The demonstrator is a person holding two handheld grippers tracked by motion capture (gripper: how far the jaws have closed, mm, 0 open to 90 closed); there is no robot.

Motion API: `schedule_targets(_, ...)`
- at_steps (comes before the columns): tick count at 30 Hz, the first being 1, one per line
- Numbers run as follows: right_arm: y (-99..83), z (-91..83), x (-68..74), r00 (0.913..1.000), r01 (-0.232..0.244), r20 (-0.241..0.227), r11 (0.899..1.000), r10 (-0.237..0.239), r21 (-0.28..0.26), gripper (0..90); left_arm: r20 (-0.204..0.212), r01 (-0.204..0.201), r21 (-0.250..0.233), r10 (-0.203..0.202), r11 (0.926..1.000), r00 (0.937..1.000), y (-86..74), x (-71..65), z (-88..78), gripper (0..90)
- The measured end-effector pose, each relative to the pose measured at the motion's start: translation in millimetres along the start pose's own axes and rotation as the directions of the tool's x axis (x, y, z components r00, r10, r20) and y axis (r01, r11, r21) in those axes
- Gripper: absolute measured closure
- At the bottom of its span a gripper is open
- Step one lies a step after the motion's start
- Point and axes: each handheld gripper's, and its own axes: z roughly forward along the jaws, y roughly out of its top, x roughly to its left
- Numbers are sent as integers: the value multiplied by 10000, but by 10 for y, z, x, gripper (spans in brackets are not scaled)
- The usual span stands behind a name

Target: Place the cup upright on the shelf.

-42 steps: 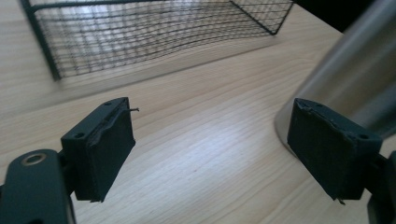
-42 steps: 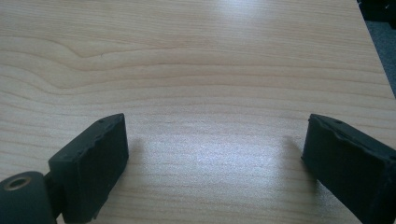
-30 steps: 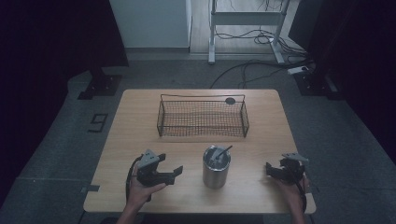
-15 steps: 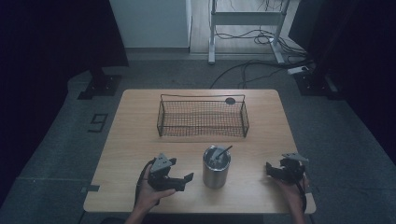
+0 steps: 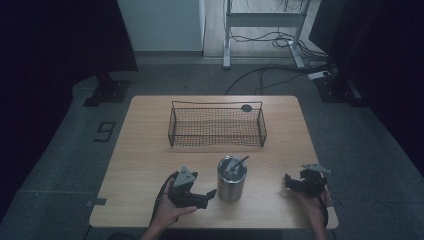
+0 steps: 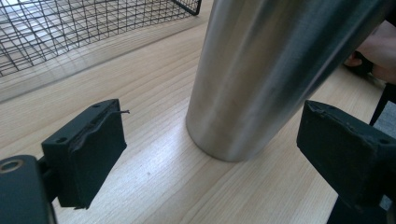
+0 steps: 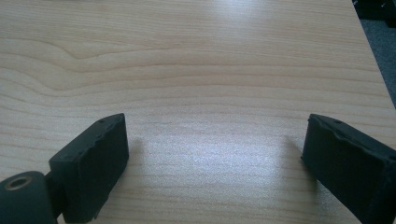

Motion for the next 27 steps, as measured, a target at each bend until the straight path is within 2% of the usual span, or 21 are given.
schedule_targets(5,0,-1,1,10000,-14,11,10000,14,2,71,179,-227,143,224,9996,9996,68,-94,102,79)
schedule_targets(9,-3,-3,-1,10000,-18,28,10000,18,-7,72,69,-267,208,265,9994,9996,109,-137,174,80)
schedule_targets(12,-3,-4,0,10000,-53,46,10000,53,1,72,392,-413,292,402,9987,9984,144,-164,251,52)
schedule_targets(16,-3,-4,0,10000,-59,55,10000,59,1,72,539,-435,335,416,9985,9977,158,-191,293,50)
schedule_targets(27,-3,-4,-1,10000,-74,66,10000,74,-1,72,551,-563,502,535,9972,9970,224,-285,451,37)
